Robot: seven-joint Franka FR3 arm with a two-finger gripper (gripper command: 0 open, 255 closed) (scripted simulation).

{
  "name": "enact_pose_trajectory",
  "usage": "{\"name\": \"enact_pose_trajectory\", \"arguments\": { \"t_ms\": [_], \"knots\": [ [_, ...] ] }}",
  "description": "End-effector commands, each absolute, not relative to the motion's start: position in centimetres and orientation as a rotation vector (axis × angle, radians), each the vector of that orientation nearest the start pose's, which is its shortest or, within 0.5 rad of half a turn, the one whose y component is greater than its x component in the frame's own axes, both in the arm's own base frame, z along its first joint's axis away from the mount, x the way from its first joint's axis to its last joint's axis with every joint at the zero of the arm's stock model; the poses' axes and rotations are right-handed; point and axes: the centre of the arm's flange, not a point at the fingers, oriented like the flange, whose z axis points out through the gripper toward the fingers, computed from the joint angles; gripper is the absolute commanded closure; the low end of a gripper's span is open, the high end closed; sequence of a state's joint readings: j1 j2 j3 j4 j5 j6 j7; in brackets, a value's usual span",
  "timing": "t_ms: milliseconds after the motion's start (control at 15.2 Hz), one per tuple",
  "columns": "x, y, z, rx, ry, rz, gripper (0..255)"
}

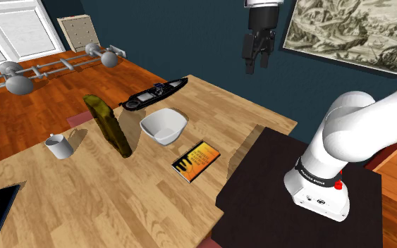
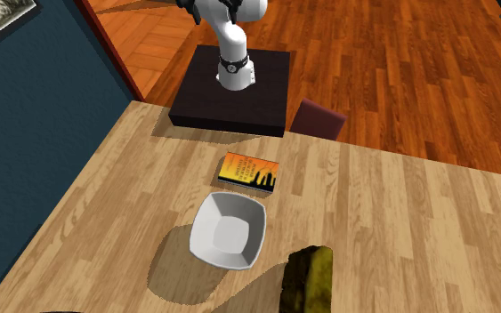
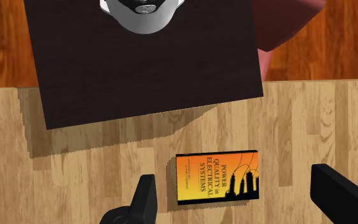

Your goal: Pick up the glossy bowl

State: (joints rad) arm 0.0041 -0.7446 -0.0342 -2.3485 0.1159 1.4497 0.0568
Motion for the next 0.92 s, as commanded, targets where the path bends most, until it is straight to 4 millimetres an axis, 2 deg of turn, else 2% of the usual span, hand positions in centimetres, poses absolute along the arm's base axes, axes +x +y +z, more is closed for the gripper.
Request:
{"name": "enact_pose_trajectory", "arguments": {
  "t_ms": [0, 858],
  "knots": [
    [30.4, 0.2, 57.3, -2.994, 0.106, 0.236, 0],
    [41.7, -2.1, 44.8, -2.914, 0.152, 0.183, 0]
  ]
}}
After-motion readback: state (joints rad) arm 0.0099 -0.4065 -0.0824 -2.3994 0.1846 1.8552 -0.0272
